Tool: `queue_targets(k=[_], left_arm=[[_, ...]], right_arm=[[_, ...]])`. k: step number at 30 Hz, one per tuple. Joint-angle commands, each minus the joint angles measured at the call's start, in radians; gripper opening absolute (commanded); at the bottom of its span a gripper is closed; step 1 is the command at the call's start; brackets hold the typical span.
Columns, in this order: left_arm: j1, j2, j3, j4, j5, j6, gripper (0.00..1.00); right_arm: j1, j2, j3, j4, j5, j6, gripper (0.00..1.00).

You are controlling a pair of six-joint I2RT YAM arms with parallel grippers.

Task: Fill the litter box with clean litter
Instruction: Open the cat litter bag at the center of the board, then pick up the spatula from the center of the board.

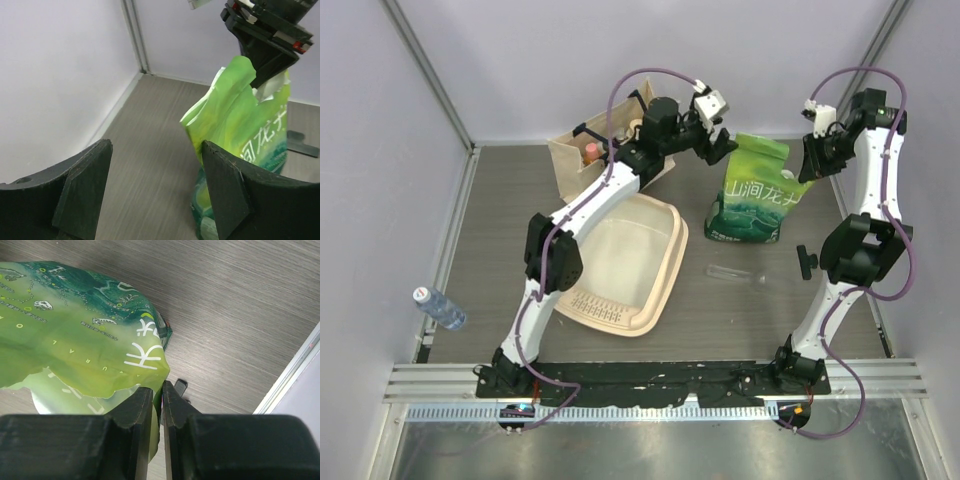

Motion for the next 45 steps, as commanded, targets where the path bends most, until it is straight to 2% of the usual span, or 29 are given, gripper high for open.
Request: queue_targets(k=[1, 6, 9, 12, 13, 14, 15, 17, 21, 26, 29, 33, 37, 38, 39, 40, 42, 43, 45], left_arm=[[0.002, -0.022, 0.031, -0.01, 0.237, -0.149, 0.75], [-0.021, -0.026, -0.024, -0.008, 0.262, -0.172, 0.67], [-0.038, 0.014, 0.003, -0.01, 0.24, -0.171, 0.56], [-0.05, 0.03, 0.012, -0.007, 0.233, -0.172, 0.36], [-0.05, 0.027, 0.012, -0.014, 0.237, -0.169, 0.17], [-0.051, 0.025, 0.012, -0.024, 0.245, -0.168, 0.03], [-0.05, 0.013, 0.011, -0.049, 0.248, -0.168, 0.0], [-0.044, -0.012, -0.001, -0.057, 0.26, -0.172, 0.0], [-0.018, -0.098, -0.057, 0.037, 0.214, -0.197, 0.0], [0.04, -0.138, 0.034, 0.05, 0.219, -0.254, 0.0], [0.045, -0.182, 0.014, 0.044, 0.263, -0.269, 0.0], [0.041, -0.253, -0.112, 0.082, 0.309, -0.355, 0.0], [0.021, -0.296, -0.158, 0.039, 0.329, -0.283, 0.0], [0.016, -0.296, -0.169, 0.023, 0.329, -0.277, 0.0], [0.01, -0.29, -0.181, 0.025, 0.323, -0.283, 0.0], [0.008, -0.286, -0.193, 0.036, 0.314, -0.313, 0.0], [-0.002, -0.279, -0.231, 0.071, 0.274, -0.336, 0.0], [-0.005, -0.276, -0.245, 0.084, 0.26, -0.344, 0.0], [-0.013, -0.27, -0.268, 0.099, 0.243, -0.359, 0.0]], right_arm=[[0.012, -0.059, 0.048, -0.11, -0.036, -0.004, 0.18], [0.024, -0.051, 0.053, -0.098, -0.033, 0.002, 0.17], [0.039, -0.054, 0.042, -0.097, -0.017, -0.001, 0.14], [0.041, -0.054, 0.037, -0.106, -0.016, -0.004, 0.08], [0.042, -0.058, 0.034, -0.107, -0.014, -0.006, 0.06], [0.042, -0.062, 0.033, -0.109, -0.008, -0.009, 0.01], [0.042, -0.065, 0.031, -0.109, -0.005, -0.011, 0.01], [0.042, -0.078, 0.033, -0.106, -0.014, -0.017, 0.01], [0.042, -0.12, 0.05, -0.063, -0.056, 0.0, 0.01], [0.042, -0.149, 0.123, -0.04, -0.119, 0.032, 0.01], [0.042, -0.175, 0.122, -0.034, -0.155, 0.043, 0.01], [0.042, -0.229, 0.048, -0.04, -0.169, 0.051, 0.01], [0.039, -0.262, -0.077, -0.014, -0.1, 0.061, 0.01], [0.03, -0.264, -0.082, 0.004, -0.094, 0.066, 0.07], [-0.005, -0.264, -0.079, 0.021, -0.106, 0.081, 0.17], [-0.026, -0.264, -0.053, 0.043, -0.12, 0.121, 0.46], [-0.074, -0.261, 0.011, 0.078, -0.242, 0.15, 0.61], [-0.114, -0.258, 0.09, 0.081, -0.302, 0.158, 0.71], [-0.132, -0.287, 0.143, 0.106, -0.423, 0.172, 0.78]])
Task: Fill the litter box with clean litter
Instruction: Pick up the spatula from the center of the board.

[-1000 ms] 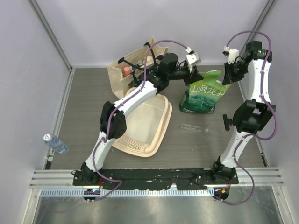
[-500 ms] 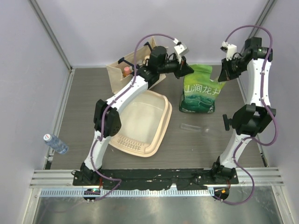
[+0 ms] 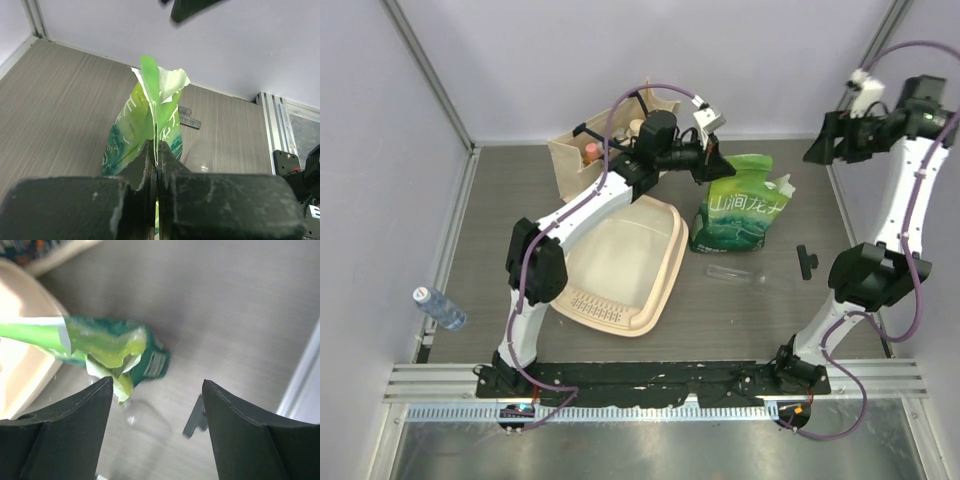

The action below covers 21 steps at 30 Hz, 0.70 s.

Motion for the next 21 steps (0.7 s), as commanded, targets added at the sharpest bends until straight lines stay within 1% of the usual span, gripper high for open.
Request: queue_targets(k=[1, 2, 3, 4, 5, 6, 7, 8, 9, 10, 12, 13, 14, 15, 17, 19, 21], left_arm=[[-0.008, -0.091, -0.015, 0.138, -0.044, -0.044, 0.0], [-0.008, -0.088, -0.019, 0.141, -0.051, -0.047, 0.0], [-0.011, -0.088, -0.022, 0.144, -0.062, -0.05, 0.0], [-0.011, -0.088, -0.024, 0.146, -0.073, -0.051, 0.0], [-0.011, -0.085, -0.021, 0.146, -0.076, -0.049, 0.0], [-0.011, -0.085, -0.021, 0.144, -0.08, -0.046, 0.0], [-0.011, -0.084, -0.019, 0.141, -0.093, -0.044, 0.01], [-0.01, -0.084, -0.018, 0.132, -0.096, -0.04, 0.02], [-0.01, -0.082, -0.018, 0.126, -0.099, -0.026, 0.07], [-0.01, -0.084, -0.016, 0.121, -0.102, -0.021, 0.12], [-0.005, -0.084, -0.022, 0.12, -0.11, -0.02, 0.24], [-0.004, -0.087, -0.027, 0.12, -0.108, -0.021, 0.27], [0.001, -0.087, -0.03, 0.121, -0.097, -0.021, 0.29], [0.001, -0.09, -0.032, 0.123, -0.09, -0.026, 0.32], [0.001, -0.093, -0.039, 0.126, -0.074, -0.027, 0.35], [0.001, -0.093, -0.042, 0.127, -0.07, -0.027, 0.36], [0.003, -0.091, -0.042, 0.126, -0.071, -0.027, 0.37]], right_arm=[[-0.077, -0.126, 0.174, 0.114, -0.277, 0.039, 0.81], [-0.074, -0.199, 0.153, 0.099, -0.317, -0.062, 0.83], [-0.071, -0.24, 0.115, 0.093, -0.384, -0.128, 0.86], [-0.045, -0.296, 0.007, 0.091, -0.389, -0.179, 0.92], [-0.028, -0.342, -0.051, 0.065, -0.386, -0.232, 0.94], [0.004, -0.426, -0.104, 0.022, -0.377, -0.412, 0.95], [0.045, -0.457, -0.19, -0.037, -0.303, -0.514, 0.95], [0.153, -0.483, -0.239, -0.147, -0.259, -0.617, 0.94], [0.195, -0.547, -0.296, -0.168, -0.222, -0.677, 0.92], [0.225, -0.575, -0.415, -0.167, -0.18, -0.685, 0.9], [0.268, -0.65, -0.525, -0.168, -0.15, -0.742, 0.86], [0.277, -0.67, -0.612, -0.168, -0.12, -0.766, 0.85], [0.288, -0.686, -0.654, -0.168, -0.1, -0.791, 0.84], [0.292, -0.716, -0.733, -0.168, -0.083, -0.85, 0.83], [0.309, -0.738, -0.815, -0.168, -0.027, -0.912, 0.82], [0.326, -0.755, -0.907, -0.158, 0.011, -0.966, 0.79], [0.34, -0.753, -0.996, -0.119, 0.078, -0.96, 0.79]])
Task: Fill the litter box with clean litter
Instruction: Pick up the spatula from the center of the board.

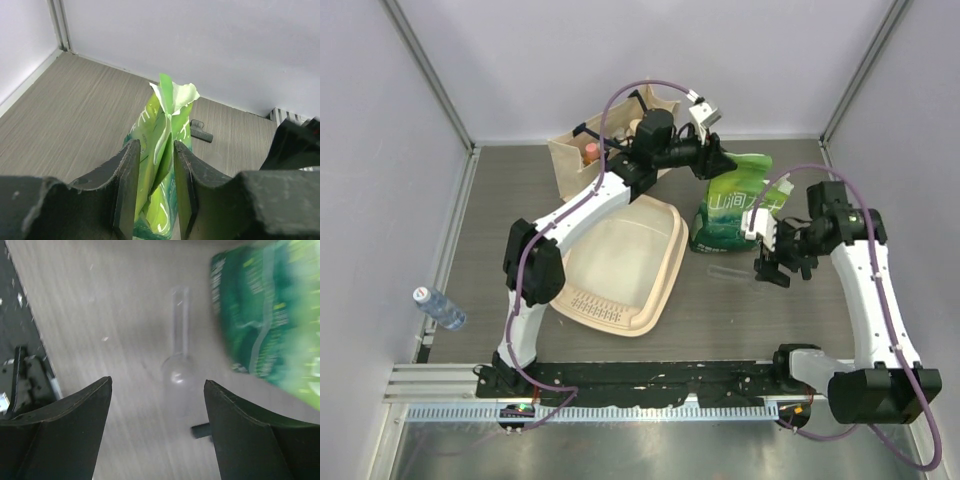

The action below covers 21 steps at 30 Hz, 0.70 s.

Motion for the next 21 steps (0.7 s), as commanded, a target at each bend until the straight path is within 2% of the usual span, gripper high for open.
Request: queue_targets(k=[1, 5, 8, 10, 11, 13, 21], left_arm=[[0.007, -0.063, -0.005, 0.056, 0.02, -0.005, 0.37], [0.008, -0.057, -0.003, 0.051, 0.015, -0.005, 0.43], [0.011, -0.055, 0.0, 0.038, 0.015, -0.004, 0.57], [0.014, -0.061, -0.006, 0.028, 0.028, -0.004, 0.61], [0.015, -0.066, -0.009, 0.024, 0.034, -0.001, 0.68], [0.02, -0.07, -0.016, 0.008, 0.049, 0.005, 0.77], [0.067, -0.142, -0.091, -0.013, 0.072, 0.016, 0.96]], right_arm=[[0.058, -0.002, -0.142, -0.049, 0.161, -0.086, 0.79], [0.116, 0.068, -0.262, 0.153, 0.263, 0.049, 0.81], [0.179, 0.122, -0.331, 0.32, 0.323, 0.138, 0.91], [0.228, 0.147, -0.356, 0.412, 0.355, 0.186, 0.93], [0.243, 0.164, -0.36, 0.43, 0.36, 0.206, 0.93], [0.273, 0.203, -0.368, 0.504, 0.383, 0.267, 0.94], [0.314, 0.298, -0.391, 0.657, 0.44, 0.333, 0.91]])
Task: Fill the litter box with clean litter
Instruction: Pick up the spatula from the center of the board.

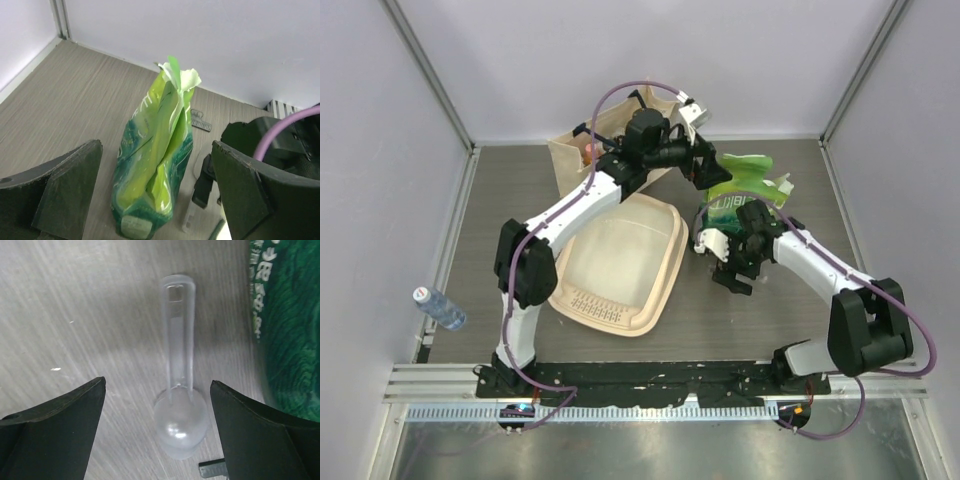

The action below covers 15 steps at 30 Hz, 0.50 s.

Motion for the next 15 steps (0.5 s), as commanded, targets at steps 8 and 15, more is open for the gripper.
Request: queue_targets(k=[8, 15], left_arm=[[0.066, -0.233, -0.204, 0.003, 0.016, 0.011, 1.0], [0.102, -0.334, -0.298, 0.025, -0.02, -0.038, 0.98]], right_arm=[[0.023, 0.165, -0.004, 0.191, 0.092, 0.076, 0.76], [0.065, 0.208, -0.013, 0.18, 0.104, 0.095, 0.37]])
